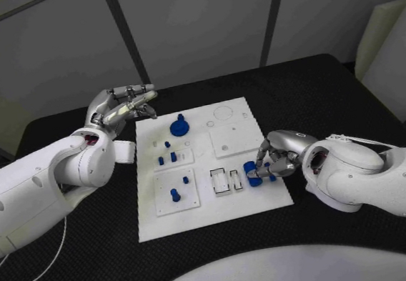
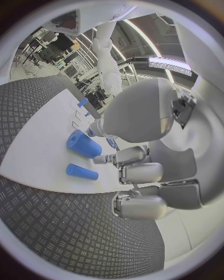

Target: Assemble the parts on the task board

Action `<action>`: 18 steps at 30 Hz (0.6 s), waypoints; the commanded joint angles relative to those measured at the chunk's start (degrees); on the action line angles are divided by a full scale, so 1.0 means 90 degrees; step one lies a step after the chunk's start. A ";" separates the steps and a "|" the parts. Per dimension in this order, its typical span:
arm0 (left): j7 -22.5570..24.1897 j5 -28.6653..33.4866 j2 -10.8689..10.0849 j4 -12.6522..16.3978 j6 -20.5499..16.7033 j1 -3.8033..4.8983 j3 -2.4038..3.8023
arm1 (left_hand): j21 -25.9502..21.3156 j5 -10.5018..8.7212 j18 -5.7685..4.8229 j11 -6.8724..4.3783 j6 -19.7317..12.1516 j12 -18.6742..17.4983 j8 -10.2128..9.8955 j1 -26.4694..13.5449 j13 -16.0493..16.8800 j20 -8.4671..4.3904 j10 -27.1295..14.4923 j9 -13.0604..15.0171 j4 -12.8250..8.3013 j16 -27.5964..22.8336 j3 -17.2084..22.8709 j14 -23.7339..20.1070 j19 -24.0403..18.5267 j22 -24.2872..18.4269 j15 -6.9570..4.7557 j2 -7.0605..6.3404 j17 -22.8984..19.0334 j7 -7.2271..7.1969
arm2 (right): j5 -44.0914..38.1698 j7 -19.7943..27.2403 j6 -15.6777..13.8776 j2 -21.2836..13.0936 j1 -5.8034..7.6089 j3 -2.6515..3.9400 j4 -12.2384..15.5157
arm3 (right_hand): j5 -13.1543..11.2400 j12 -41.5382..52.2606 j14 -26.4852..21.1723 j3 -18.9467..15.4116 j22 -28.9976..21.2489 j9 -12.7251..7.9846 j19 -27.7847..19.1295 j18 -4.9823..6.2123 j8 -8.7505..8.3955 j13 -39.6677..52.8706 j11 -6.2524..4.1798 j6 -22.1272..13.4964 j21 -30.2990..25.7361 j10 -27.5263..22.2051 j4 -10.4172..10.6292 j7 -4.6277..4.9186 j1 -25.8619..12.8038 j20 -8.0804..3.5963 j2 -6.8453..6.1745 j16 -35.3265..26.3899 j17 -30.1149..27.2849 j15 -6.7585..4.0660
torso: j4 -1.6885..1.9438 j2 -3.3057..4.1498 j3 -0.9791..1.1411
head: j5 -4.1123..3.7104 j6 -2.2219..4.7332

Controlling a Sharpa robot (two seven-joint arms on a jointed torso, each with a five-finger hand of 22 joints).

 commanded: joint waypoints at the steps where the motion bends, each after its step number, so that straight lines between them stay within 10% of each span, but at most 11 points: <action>1: 0.0051 0.0004 -0.0008 0.0015 0.0061 0.0007 0.0004 | 0.0008 0.0021 -0.0032 0.0002 -0.0048 0.0022 0.0027 -0.0014 -0.0007 0.0021 -0.0032 0.0004 0.0000 -0.0032 -0.0022 -0.0025 0.0021 0.0003 0.0015 0.0001 -0.0010 0.0008 | -0.0185 -0.0196 0.0306 0.0043 -0.0009 -0.0001 -0.0029 | -0.0022 -0.0031 0.0471 -0.0051 0.0221 0.0008 0.0075 -0.0034 0.0038 0.0000 0.0012 -0.0051 0.0025 -0.0027 0.0006 -0.0013 0.0002 0.0017 0.0067 0.0033 0.0779 0.0018 | 0.0007 0.0004 0.0000 | -0.0001 0.0000; 18: 0.0002 0.0004 -0.0026 0.0025 0.0116 0.0007 0.0004 | 0.0004 0.0021 -0.0032 0.0002 -0.0052 0.0030 0.0032 -0.0023 -0.0007 0.0023 -0.0038 0.0004 0.0007 -0.0031 -0.0032 -0.0026 0.0018 0.0001 0.0016 0.0007 -0.0012 0.0009 | -0.0243 -0.0359 0.0231 0.0280 -0.0199 -0.0005 -0.0219 | 0.0227 -0.0026 0.0480 -0.0094 0.0296 0.0211 0.0099 -0.0046 0.0267 0.0093 -0.0029 -0.0022 0.0065 0.0008 -0.0034 -0.0063 0.0244 0.0003 0.0362 0.0064 0.0839 -0.0010 | 0.0007 0.0009 -0.0004 | 0.0022 0.0000</action>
